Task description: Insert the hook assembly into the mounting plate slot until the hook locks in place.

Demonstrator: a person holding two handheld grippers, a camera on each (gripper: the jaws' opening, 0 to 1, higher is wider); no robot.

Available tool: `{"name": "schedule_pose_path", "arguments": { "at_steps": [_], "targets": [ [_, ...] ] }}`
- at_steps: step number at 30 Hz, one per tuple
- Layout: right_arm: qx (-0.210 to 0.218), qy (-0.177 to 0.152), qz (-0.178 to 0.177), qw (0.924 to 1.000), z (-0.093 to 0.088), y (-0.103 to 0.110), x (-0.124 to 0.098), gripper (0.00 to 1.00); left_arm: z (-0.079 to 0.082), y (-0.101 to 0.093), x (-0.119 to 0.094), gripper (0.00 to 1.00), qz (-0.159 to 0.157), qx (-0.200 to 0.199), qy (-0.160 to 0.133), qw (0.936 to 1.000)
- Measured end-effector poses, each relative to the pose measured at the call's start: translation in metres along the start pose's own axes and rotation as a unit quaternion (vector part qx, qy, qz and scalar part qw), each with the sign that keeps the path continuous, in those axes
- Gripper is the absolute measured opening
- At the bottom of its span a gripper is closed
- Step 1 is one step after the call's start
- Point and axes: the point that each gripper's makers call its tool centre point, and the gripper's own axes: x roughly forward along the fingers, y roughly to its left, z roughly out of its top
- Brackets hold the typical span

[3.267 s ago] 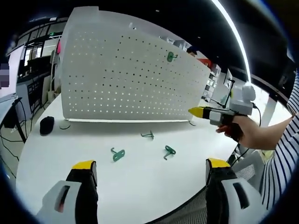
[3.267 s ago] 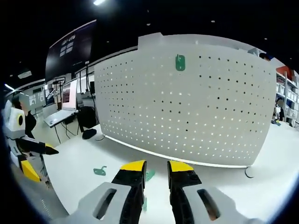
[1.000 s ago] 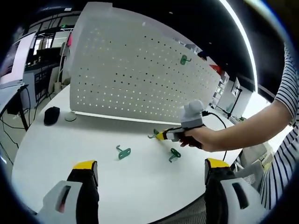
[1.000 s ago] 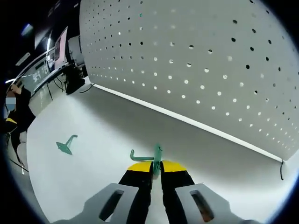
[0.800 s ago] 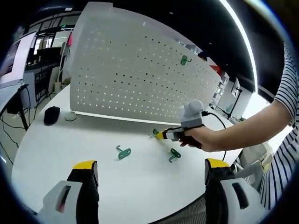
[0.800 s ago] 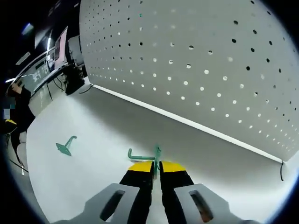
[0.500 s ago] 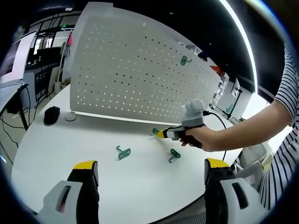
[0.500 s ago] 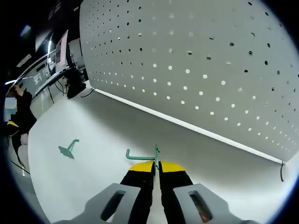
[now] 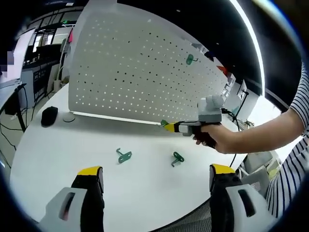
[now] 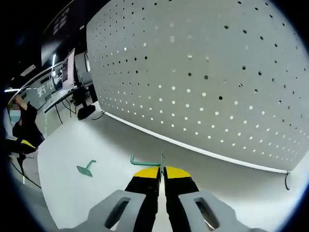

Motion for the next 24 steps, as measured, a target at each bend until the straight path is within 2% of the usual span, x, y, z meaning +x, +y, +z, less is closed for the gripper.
{"name": "schedule_pose_path", "arguments": {
  "at_steps": [3,6,9,11,18,22,24],
  "targets": [
    [0.008,-0.014,-0.004,0.9999,0.005,-0.002,-0.012,0.00,0.009,0.000,0.002,0.91,0.001,0.008,-0.002,1.0000],
    [0.004,-0.047,-0.008,0.9988,0.020,-0.002,-0.025,0.00,0.021,0.000,0.005,0.90,0.005,0.013,-0.008,0.9999],
    [0.005,-0.060,-0.005,0.9982,0.027,0.001,-0.035,0.00,0.024,0.007,0.009,0.85,0.021,0.005,0.010,0.9997],
    [0.008,-0.071,-0.002,0.9975,0.032,0.003,-0.042,0.00,0.026,0.007,0.012,0.86,0.023,0.004,0.014,0.9996],
    [0.017,-0.111,-0.001,0.9937,0.043,0.012,-0.070,0.00,0.043,-0.006,0.022,0.84,0.002,-0.014,0.014,0.9998],
    [0.024,-0.125,0.000,0.9919,0.044,0.017,-0.086,0.00,0.051,-0.012,0.030,0.81,-0.008,-0.021,0.019,0.9996],
    [0.028,-0.129,-0.001,0.9912,0.043,0.020,-0.093,0.00,0.059,-0.019,0.035,0.81,-0.017,-0.027,0.012,0.9994]
  ]
}}
